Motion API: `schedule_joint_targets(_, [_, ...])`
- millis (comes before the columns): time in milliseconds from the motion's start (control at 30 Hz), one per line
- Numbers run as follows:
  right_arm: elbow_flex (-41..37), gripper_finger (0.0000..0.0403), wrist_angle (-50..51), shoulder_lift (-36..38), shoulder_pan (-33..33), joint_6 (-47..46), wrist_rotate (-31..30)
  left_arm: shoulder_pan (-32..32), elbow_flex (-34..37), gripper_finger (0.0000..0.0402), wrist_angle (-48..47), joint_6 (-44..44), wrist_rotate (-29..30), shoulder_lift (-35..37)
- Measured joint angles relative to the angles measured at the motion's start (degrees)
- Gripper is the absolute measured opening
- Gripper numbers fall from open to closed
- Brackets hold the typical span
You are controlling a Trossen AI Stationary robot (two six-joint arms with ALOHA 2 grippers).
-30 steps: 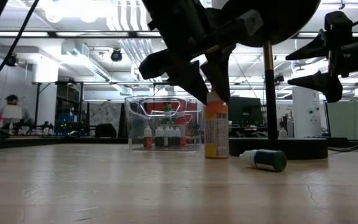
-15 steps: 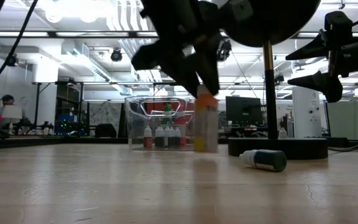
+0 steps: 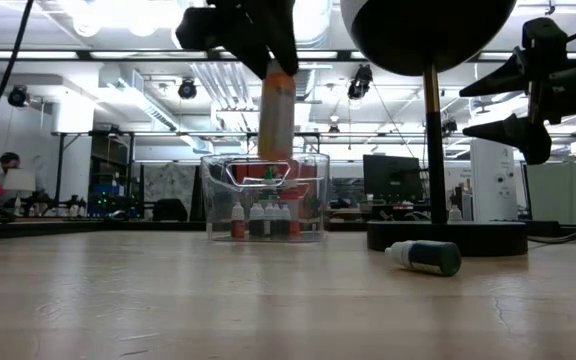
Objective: Pick & Place food coloring
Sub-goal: Put the large yellow food coloring bottle into the transparent bin
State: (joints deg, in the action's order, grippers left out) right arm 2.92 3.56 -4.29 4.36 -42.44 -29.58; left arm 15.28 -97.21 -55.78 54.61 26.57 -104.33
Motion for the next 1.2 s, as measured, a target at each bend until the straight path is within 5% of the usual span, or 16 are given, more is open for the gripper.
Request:
schedule_joint_targets(300, [0.01, 0.0302, 0.01, 0.00, 0.00, 0.00, 0.01, -6.76, -0.02, 0.0090, -0.97, -8.80, 0.55, 5.40])
schedule_joint_targets(567, [0.00, 0.0302, 0.01, 0.00, -0.01, 0.00, -0.01, -13.91, 0.00, 0.0090, 1.57, -25.45, 0.50, 5.11])
schedule_joint_targets(867, [0.00, 0.0302, 0.00, 0.00, -0.01, 0.00, -0.01, -21.25, 5.18, 0.0090, 12.14, -42.45, -4.69, 4.43])
schedule_joint_targets(1200, [0.01, 0.0302, 0.00, 0.00, -0.01, 0.00, -0.01, -27.23, 13.93, 0.0090, 28.51, -50.15, -10.18, 4.37])
